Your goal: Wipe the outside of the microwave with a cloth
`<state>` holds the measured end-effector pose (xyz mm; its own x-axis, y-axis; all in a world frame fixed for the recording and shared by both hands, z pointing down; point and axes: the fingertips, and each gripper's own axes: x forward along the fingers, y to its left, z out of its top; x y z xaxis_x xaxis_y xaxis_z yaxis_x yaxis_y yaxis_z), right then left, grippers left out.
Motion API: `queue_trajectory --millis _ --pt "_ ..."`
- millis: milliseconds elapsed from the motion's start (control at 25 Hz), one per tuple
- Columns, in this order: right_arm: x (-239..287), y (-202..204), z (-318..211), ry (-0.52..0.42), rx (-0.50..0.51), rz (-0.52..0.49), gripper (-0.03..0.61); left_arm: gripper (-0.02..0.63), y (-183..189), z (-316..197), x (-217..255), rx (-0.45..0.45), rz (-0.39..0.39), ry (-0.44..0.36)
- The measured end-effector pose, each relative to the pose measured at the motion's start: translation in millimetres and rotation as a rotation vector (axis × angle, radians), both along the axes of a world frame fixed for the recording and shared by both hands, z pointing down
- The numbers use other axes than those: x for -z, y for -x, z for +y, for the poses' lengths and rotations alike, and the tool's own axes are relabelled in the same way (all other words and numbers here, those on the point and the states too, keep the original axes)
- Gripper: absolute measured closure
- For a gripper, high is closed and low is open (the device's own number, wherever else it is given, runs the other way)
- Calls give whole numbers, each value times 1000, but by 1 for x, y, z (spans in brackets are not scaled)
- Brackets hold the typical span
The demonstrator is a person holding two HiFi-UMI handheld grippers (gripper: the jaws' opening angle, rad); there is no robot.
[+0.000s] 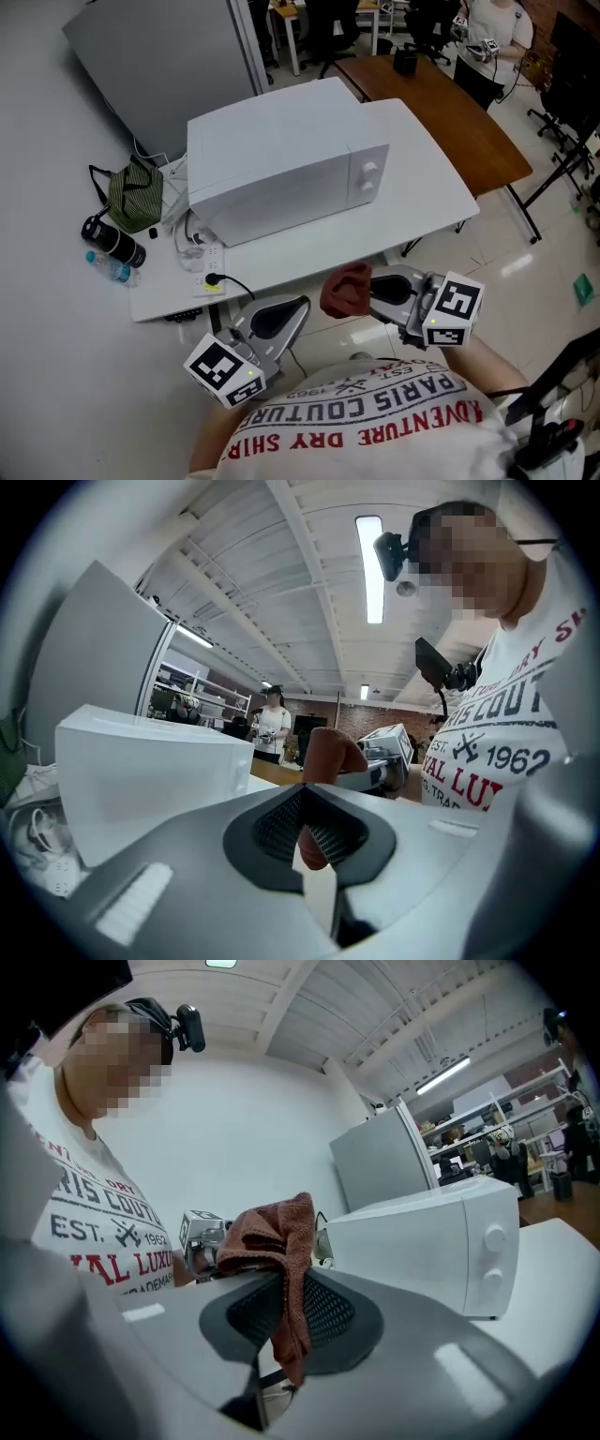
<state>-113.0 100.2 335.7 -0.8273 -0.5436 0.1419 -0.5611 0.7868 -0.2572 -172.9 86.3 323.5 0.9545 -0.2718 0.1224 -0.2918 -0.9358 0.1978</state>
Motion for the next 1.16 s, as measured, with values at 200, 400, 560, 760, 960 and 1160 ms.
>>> queue_trajectory --millis 200,400,560,760,960,1160 --pt "0 10 13 4 40 -3 540 607 7 15 2 20 2 -7" --pt "4 6 18 19 59 -7 540 607 2 22 7 31 -9 -7" --pt "8 8 20 16 73 -10 540 607 3 24 12 43 -15 -13" --pt "7 9 19 13 92 3 540 607 2 25 13 47 -10 -12" --pt "5 11 19 16 93 8 540 607 3 23 13 48 -11 -17" --pt "6 14 16 21 81 -3 540 607 6 20 13 38 -14 -19"
